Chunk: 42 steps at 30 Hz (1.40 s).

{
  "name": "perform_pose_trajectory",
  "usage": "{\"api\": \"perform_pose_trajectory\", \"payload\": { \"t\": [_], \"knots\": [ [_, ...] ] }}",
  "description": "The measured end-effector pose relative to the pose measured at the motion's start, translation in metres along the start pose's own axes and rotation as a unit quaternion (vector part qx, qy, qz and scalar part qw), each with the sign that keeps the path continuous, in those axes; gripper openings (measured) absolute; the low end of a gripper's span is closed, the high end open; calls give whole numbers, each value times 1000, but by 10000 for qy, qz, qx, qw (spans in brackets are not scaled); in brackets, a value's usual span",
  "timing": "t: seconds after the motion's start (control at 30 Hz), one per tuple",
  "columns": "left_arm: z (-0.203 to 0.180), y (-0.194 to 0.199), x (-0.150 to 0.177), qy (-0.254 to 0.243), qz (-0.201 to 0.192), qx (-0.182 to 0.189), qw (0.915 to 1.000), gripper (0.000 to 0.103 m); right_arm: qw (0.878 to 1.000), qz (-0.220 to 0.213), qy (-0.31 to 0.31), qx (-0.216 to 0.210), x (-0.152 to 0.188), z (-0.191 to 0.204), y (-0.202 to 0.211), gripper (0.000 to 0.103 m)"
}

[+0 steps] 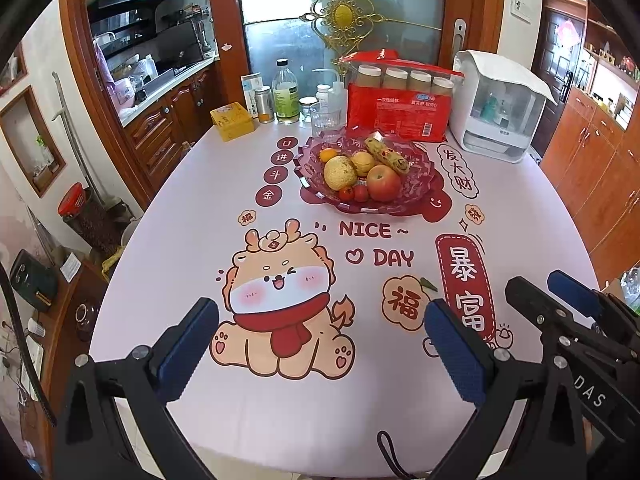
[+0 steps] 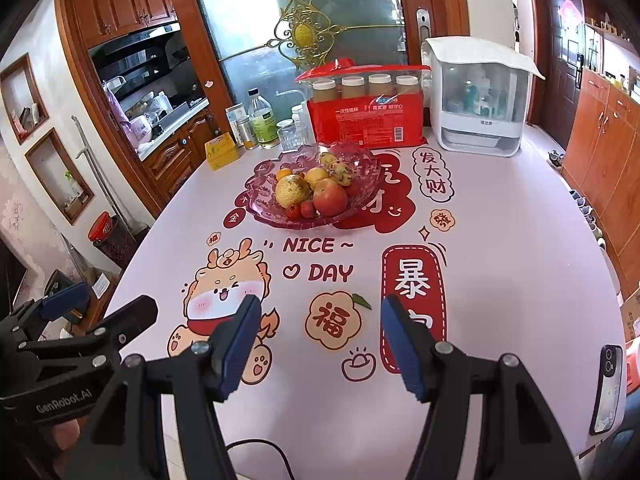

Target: Organize fruits

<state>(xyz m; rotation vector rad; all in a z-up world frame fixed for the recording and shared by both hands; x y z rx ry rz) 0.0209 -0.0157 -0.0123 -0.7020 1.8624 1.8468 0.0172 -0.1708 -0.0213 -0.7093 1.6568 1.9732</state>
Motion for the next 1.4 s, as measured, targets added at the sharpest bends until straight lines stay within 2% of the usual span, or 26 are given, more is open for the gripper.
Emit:
{"api": "perform_pose_trajectory", "payload": {
  "t": [1.4],
  "knots": [
    [-7,1,16,-33,71,32,10000,102,10000,-23,-9,13,4,2,2,63]
  ]
}}
Point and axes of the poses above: each gripper's, at about its wrist camera, not at the fingertips, and y roughly against the way its jaws point, z to its left, x to its underside, the point moved 7 cm from there along -y, roughly the way its jaws point, and after that the axes turned 3 degrees about y, right-handed, at the moved point
